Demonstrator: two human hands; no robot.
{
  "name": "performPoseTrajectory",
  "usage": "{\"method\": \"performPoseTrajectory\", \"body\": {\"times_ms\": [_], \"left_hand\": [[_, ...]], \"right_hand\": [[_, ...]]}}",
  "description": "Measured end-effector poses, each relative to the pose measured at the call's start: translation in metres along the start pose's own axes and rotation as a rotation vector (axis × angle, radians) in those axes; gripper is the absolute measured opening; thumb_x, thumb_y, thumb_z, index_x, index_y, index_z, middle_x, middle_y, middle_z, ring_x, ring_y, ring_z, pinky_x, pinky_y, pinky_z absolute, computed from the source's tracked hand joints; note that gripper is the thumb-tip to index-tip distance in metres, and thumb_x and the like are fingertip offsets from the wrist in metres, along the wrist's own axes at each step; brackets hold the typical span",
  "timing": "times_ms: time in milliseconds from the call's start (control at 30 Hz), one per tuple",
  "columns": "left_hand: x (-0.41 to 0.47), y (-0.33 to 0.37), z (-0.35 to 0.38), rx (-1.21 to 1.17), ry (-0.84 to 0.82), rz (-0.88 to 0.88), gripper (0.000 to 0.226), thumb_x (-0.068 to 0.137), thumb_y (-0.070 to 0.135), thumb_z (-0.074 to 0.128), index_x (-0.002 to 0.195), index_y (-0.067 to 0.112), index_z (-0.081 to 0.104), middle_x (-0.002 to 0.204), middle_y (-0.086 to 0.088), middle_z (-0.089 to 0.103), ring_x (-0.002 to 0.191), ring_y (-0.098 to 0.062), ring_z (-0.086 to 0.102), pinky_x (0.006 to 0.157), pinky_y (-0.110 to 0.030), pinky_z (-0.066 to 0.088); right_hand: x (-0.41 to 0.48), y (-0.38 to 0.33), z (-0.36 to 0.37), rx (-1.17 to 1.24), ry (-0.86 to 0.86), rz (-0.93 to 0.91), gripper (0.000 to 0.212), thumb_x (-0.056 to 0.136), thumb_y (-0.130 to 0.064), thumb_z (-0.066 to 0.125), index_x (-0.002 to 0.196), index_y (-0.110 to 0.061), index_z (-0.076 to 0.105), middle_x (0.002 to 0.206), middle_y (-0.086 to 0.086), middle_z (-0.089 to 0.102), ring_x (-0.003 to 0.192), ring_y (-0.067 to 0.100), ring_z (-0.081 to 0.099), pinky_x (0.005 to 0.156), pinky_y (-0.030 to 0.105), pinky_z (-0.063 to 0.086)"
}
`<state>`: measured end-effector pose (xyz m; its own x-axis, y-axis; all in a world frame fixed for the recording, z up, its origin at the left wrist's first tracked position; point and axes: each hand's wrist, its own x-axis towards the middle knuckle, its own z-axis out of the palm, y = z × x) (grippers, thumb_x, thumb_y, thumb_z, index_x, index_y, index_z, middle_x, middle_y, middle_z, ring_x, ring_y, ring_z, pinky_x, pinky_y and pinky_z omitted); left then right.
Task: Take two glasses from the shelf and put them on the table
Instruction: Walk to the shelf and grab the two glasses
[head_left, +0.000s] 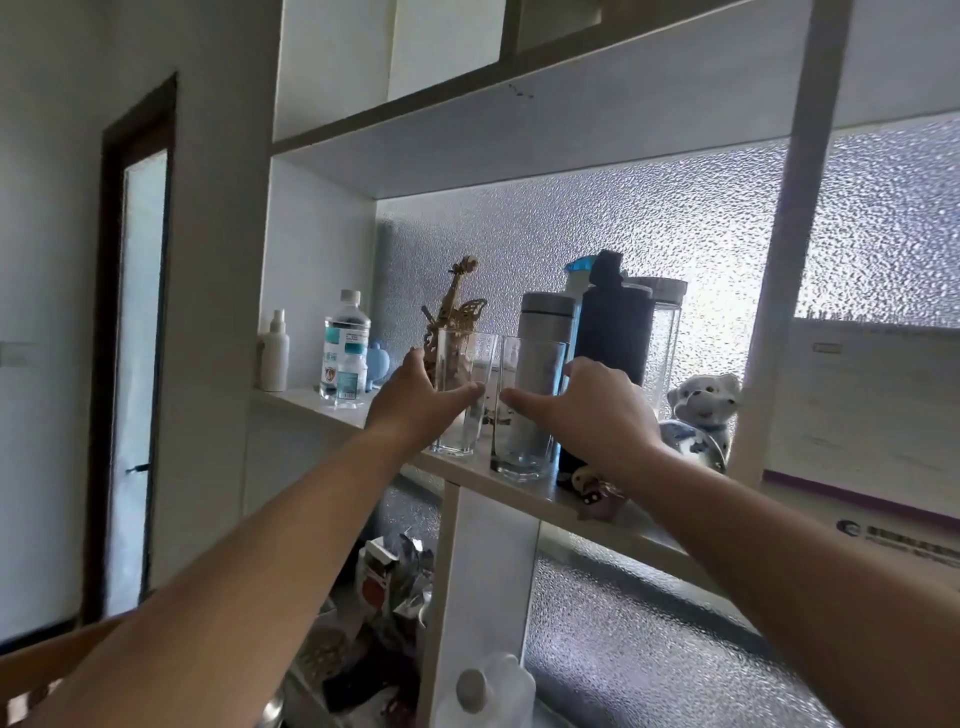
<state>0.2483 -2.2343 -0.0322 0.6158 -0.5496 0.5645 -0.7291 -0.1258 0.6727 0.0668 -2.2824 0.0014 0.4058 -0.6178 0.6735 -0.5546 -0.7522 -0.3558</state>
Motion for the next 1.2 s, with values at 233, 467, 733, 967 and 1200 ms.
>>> {"method": "performPoseTrajectory", "body": {"times_ms": [233, 467, 733, 967, 1200], "left_hand": [[0.003, -0.003, 0.009, -0.134, -0.021, 0.018, 0.100, 0.064, 0.065, 0.066, 0.140, 0.015, 0.026, 0.142, -0.009, 0.044, 0.120, -0.029, 0.050, 0.094, -0.038, 0.040], [0.002, -0.006, 0.017, -0.147, 0.037, 0.074, 0.077, 0.070, 0.053, 0.070, 0.127, 0.012, 0.039, 0.122, -0.007, 0.060, 0.101, -0.023, 0.059, 0.080, -0.031, 0.042], [-0.003, -0.004, 0.017, -0.103, 0.107, 0.127, 0.077, 0.070, 0.053, 0.070, 0.128, 0.010, 0.041, 0.120, -0.007, 0.063, 0.098, -0.022, 0.063, 0.076, -0.028, 0.039], [-0.015, 0.003, 0.016, -0.099, 0.217, 0.148, 0.079, 0.069, 0.055, 0.068, 0.128, 0.010, 0.042, 0.123, -0.007, 0.062, 0.095, -0.021, 0.063, 0.075, -0.026, 0.039], [-0.025, 0.009, -0.001, -0.103, 0.261, 0.119, 0.088, 0.063, 0.064, 0.066, 0.128, 0.010, 0.042, 0.123, -0.007, 0.062, 0.093, -0.014, 0.057, 0.077, -0.026, 0.037]], "right_hand": [[0.003, -0.001, 0.007, 0.001, -0.034, 0.035, 0.065, 0.063, -0.065, 0.069, 0.095, -0.008, 0.062, 0.059, -0.008, 0.046, 0.056, 0.013, 0.050, 0.047, 0.024, 0.036], [0.005, 0.003, 0.010, 0.042, -0.062, 0.078, 0.064, 0.064, -0.064, 0.070, 0.097, -0.009, 0.064, 0.094, 0.004, 0.070, 0.068, 0.018, 0.054, 0.057, 0.028, 0.045], [0.002, 0.004, 0.010, 0.093, -0.054, 0.103, 0.066, 0.062, -0.064, 0.072, 0.098, -0.009, 0.063, 0.096, 0.004, 0.071, 0.068, 0.018, 0.056, 0.059, 0.027, 0.046], [0.003, 0.007, 0.010, 0.165, -0.031, 0.122, 0.064, 0.056, -0.064, 0.075, 0.093, -0.013, 0.063, 0.080, 0.000, 0.064, 0.064, 0.015, 0.052, 0.057, 0.025, 0.042], [0.001, 0.011, 0.011, 0.239, -0.016, 0.106, 0.060, 0.053, -0.061, 0.079, 0.090, -0.016, 0.064, 0.064, -0.009, 0.051, 0.058, 0.009, 0.051, 0.053, 0.021, 0.041]]}}
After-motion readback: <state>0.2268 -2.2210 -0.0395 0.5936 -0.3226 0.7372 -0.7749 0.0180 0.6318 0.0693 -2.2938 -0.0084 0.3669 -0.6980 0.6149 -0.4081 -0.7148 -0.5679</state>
